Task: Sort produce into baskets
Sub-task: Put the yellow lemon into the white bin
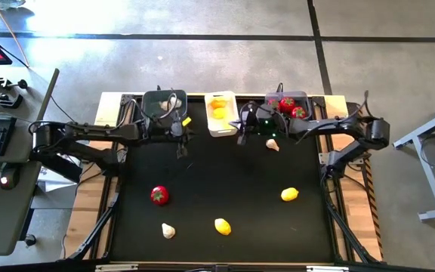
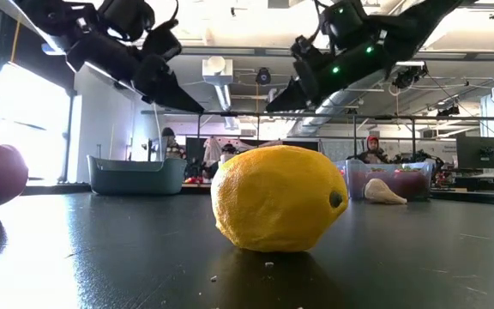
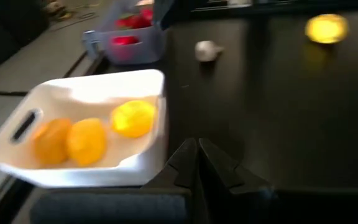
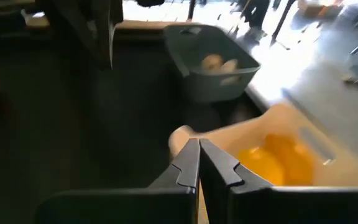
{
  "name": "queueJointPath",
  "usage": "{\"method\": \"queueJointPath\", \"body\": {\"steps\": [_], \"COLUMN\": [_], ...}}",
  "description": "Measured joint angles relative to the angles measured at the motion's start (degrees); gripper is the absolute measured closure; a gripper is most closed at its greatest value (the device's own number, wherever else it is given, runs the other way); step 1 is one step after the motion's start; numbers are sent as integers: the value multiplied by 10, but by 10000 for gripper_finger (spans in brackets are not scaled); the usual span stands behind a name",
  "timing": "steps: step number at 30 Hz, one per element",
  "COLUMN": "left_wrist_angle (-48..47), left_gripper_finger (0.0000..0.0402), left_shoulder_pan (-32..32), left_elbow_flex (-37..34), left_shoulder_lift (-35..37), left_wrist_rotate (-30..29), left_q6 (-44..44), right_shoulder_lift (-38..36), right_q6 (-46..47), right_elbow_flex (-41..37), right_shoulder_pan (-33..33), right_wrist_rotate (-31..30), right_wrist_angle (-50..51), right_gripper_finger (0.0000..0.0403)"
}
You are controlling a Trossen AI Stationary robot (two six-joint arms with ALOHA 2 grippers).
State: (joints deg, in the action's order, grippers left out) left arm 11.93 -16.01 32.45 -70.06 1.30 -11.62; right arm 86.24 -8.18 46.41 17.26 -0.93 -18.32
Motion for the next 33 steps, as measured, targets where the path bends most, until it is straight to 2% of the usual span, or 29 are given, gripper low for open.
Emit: {"method": "queueJointPath", "body": {"steps": [5,8,13,16,20,28,30,33], "left_wrist_angle": [14,32,83,117,143,154,154,154], "left_gripper_finger": [401,401,401,401,401,401,401,401], "left_shoulder_pan": [51,75,100,106,106,113,118,128], "left_elbow_flex": [0,0,0,0,0,0,0,0], "left_shoulder_lift": [-5,-11,-28,-42,-62,-75,-75,-75], "left_wrist_rotate": [0,0,-4,-7,-9,-21,-27,-38], "left_q6": [6,15,18,22,26,44,54,55], "right_shoulder_lift": [-56,-88,-138,-162,-184,-184,-181,-180], "right_q6": [48,96,183,240,315,427,431,381], "right_elbow_flex": [0,0,0,0,0,0,0,0], "right_shoulder_pan": [-45,-80,-164,-223,-305,-423,-438,-467], "right_wrist_rotate": [3,28,45,41,11,-38,-42,-47], "right_wrist_angle": [138,237,398,465,548,744,761,758], "right_gripper_finger": [402,402,401,384,329,175,146,121]}}
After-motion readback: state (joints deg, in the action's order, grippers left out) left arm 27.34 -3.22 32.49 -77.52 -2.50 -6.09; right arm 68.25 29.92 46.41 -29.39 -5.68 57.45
